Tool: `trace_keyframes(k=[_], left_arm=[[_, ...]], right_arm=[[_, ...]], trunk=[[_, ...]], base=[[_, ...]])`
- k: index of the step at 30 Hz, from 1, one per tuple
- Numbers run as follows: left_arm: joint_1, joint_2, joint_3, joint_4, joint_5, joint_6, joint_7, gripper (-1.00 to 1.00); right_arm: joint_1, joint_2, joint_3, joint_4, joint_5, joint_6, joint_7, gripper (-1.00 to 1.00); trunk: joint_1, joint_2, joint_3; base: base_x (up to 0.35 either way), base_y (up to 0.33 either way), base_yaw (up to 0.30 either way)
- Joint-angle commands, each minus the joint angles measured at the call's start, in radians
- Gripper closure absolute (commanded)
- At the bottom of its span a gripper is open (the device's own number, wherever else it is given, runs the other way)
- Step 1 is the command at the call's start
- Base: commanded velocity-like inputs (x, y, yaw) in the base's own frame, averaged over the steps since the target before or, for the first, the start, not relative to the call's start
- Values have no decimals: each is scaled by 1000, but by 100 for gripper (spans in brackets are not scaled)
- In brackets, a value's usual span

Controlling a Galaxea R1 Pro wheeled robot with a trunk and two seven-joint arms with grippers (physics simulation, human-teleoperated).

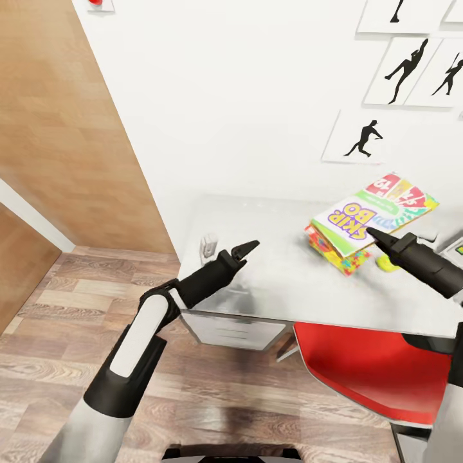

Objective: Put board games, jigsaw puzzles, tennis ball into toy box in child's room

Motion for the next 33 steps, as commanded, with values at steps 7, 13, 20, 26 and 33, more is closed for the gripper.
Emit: trace_keyframes(k=[7, 13, 20, 26, 33], left_arm=[[-75, -6, -27, 0, -10, 135, 54, -100], [-88, -15, -53, -5, -18, 154, 83, -100], [-99, -19, -66, -9, -20, 176, 92, -100], [-83, -2, -3, -9, -14, 192, 88, -100], [-71, 5, 25, -10, -19, 192, 92, -100]], right_arm=[[120, -196, -103, -1, -21, 8, 148, 100], [239, -295, -144, -1, -23, 8, 267, 100], [358, -334, -260, -1, -25, 8, 318, 100], [389, -361, -310, -1, -26, 8, 394, 100], [390, -361, -313, -1, -25, 8, 394, 100]], trunk=[[1, -2, -1], [1, -2, -1], [1, -2, -1], [1, -2, -1], [1, -2, -1]], base=[[0, 0, 0], [0, 0, -8], [0, 0, -170], [0, 0, -280], [0, -47, -286]])
